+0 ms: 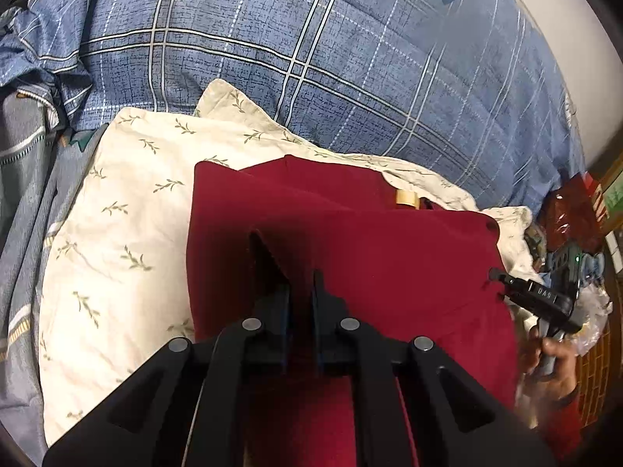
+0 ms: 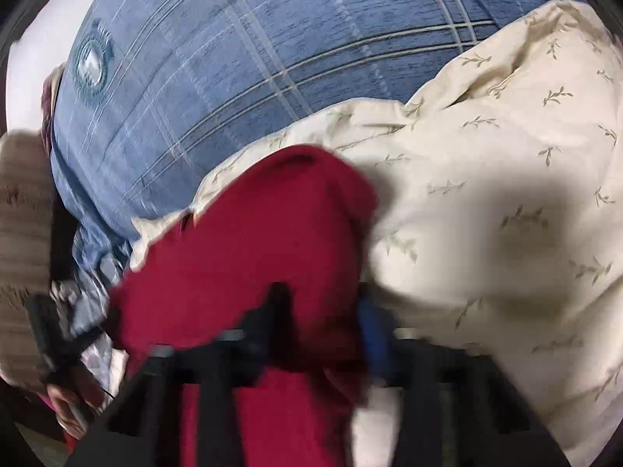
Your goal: Fold small clothes
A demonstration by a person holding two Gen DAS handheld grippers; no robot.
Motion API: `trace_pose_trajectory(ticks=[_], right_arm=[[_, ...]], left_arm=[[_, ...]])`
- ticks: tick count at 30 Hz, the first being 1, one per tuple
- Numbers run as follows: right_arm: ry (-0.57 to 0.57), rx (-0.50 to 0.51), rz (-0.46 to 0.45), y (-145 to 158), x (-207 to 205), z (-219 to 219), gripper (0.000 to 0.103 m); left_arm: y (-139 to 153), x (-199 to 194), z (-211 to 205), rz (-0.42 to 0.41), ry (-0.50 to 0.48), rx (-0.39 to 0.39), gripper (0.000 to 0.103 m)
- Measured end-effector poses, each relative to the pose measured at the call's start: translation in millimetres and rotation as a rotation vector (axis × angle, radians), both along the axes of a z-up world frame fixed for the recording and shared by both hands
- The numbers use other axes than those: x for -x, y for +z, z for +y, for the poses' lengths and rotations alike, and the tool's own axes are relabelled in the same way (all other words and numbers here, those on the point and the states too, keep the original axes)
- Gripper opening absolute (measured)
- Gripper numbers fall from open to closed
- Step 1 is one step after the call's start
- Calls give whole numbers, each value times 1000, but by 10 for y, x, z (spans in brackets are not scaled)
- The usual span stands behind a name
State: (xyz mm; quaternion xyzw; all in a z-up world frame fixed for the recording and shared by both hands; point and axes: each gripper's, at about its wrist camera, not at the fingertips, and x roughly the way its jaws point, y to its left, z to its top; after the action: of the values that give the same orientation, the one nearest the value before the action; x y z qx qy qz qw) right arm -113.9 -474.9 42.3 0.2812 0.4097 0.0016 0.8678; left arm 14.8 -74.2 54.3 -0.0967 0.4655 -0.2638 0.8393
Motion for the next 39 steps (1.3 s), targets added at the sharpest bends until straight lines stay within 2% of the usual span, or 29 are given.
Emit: trace_pose_trajectory(ticks=[3,5,7,8,11,12,14,17,19,20,23,24,26,30,33,35,37,39], right_arm=[[-32,27,-49,228,311,-30,16],[-20,24,21,84,332,-72,16],[-2,61,116,-101,274,-39,17],[-4,59,115,-98,275,-30,22],[-95,14,15,154,441,-204,44],[-126,0,-42,264,482,-270,46],[-130,28,-57,335,417,-281,46],[-116,128,-3,267,76,-201,43],[-154,127,33,112,-173,-224,40],[-176,117,37,44,-245,-282,34],[-250,73,101,-260,-527,-415,34],[-272,34,100,-314,-553,-453,33],[-271,39,91,-249,-514,-441,37],[-273,72,46,-6,-110,-422,44],[-221,81,27,122,244,-285,44],[-169,87,31,128,390,-162,44],[-124,120,57,22,459,-29,46],[-99,140,145,-168,416,74,48]], left_arm=[[46,60,24,-15,-19,-7,7],[-7,51,-64,-29,-24,-77,7],[-102,19,-135,-10,-25,-109,7],[-133,14,-144,-7,-20,-116,7],[-129,16,-91,-13,-18,-111,7],[-130,10,-73,-12,-18,-106,7],[-153,-18,-63,-7,-13,-104,7],[-187,-43,-78,-8,-7,-112,8],[-181,-27,-83,-19,-9,-120,8],[-182,-24,-89,-23,-10,-125,8],[-193,-30,-119,-35,-11,-139,8],[-194,-32,-121,-37,-12,-142,8],[-192,-38,-112,-38,-11,-138,8],[-182,-34,-92,-40,-2,-134,12],[-145,14,-93,-63,13,-148,26],[-100,79,-74,-75,24,-141,54],[-55,152,-52,-85,43,-130,60],[-13,245,-62,-90,46,-146,60]])
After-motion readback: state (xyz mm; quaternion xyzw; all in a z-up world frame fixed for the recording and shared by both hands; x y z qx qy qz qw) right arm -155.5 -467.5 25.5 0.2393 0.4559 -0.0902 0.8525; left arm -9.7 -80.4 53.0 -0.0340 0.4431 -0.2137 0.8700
